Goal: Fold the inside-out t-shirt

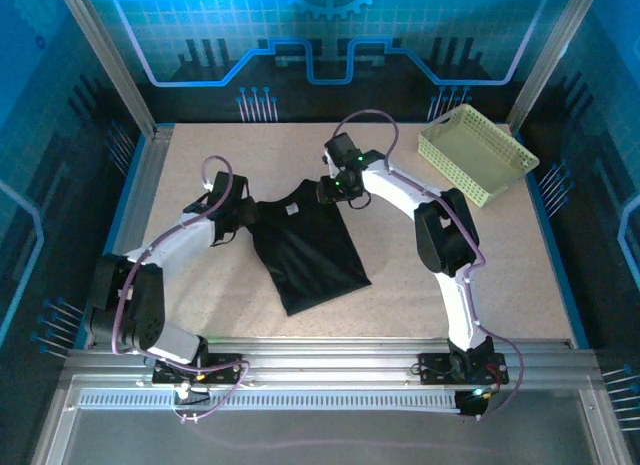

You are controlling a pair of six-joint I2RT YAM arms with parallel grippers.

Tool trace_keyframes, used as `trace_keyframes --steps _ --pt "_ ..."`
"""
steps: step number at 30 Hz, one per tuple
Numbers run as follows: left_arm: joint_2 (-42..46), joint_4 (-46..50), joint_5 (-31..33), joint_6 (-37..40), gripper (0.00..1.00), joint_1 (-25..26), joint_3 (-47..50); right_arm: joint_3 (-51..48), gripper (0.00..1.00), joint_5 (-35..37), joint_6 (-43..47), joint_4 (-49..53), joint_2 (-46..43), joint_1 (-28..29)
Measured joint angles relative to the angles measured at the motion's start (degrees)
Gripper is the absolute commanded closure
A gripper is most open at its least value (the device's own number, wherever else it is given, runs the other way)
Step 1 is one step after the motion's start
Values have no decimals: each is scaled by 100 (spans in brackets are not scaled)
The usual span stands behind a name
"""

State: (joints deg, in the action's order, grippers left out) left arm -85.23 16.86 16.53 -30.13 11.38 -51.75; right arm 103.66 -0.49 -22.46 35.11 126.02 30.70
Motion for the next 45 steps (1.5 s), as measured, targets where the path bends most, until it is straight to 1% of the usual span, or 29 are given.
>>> trace_keyframes --steps 4,9,14,19,25,29,30,33,35,38,41,45 --pt "-166 -120 -378 -284 31 -155 247 -81 55 -153 -44 -114 17 0" --pt "-463 -518 -929 -542 31 -267 389 181 55 -175 -90 -153 232 0" --pt "-664 -953 -1408 -684 34 -264 424 413 55 -232 -131 -162 544 4" --pt "-774 -1228 -1665 -752 45 -264 424 597 55 -330 -170 -127 772 15" --pt "-796 -1379 -1801 -761 62 -264 424 866 56 -382 -173 -31 990 66" --pt "-824 -1421 -1845 -769 70 -264 424 940 63 -411 -203 -4 1012 94" --pt "-824 -1423 -1856 -765 73 -264 424 940 67 -409 -201 0 1012 107" --pt "-824 -1423 -1860 -741 81 -264 424 940 81 -402 -210 7 1010 140" --pt "-824 -1443 -1884 -739 85 -264 424 938 90 -369 -216 4 1008 155" --pt "-815 -1534 -1967 -741 91 -264 424 835 99 -302 -203 -4 894 164" --pt "-713 -1722 -2109 -748 95 -264 487 667 100 -269 -184 -4 621 162" --pt "-319 -1978 -2321 -791 96 -264 702 358 100 -232 -186 -35 -15 162"
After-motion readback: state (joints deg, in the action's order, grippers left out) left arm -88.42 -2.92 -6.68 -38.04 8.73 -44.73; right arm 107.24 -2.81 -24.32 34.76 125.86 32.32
